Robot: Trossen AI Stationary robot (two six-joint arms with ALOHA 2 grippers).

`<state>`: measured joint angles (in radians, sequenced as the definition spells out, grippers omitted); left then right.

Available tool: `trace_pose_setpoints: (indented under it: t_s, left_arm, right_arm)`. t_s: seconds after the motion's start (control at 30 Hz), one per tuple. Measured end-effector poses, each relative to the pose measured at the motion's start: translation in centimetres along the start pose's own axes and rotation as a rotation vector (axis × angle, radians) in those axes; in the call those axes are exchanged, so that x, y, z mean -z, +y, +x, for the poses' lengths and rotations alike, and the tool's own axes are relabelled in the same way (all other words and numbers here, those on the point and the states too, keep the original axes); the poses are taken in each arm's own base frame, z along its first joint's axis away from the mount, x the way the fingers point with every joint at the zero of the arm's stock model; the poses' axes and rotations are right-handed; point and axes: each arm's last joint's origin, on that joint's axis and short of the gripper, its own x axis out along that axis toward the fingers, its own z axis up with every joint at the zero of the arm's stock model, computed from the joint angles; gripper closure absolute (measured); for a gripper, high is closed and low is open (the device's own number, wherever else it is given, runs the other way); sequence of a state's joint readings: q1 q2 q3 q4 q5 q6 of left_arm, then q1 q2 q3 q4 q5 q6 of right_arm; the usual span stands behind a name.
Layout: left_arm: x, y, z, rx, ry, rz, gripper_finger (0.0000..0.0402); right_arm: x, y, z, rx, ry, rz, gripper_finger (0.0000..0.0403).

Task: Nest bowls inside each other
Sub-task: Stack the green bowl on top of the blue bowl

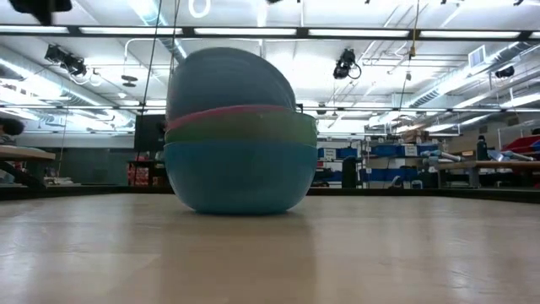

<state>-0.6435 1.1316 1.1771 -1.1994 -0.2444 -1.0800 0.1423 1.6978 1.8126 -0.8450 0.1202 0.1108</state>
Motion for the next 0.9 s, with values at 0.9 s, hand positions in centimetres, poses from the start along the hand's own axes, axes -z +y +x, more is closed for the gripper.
trace_pose_setpoints:
  t_s: [0.9]
  left_arm:
    - [15.1,-17.9,7.0,0.042,0.343,0.242,0.0179]
  right_arm:
    - [1.8,-10.0,-15.1,0.410,-0.205,0.272,0.0126]
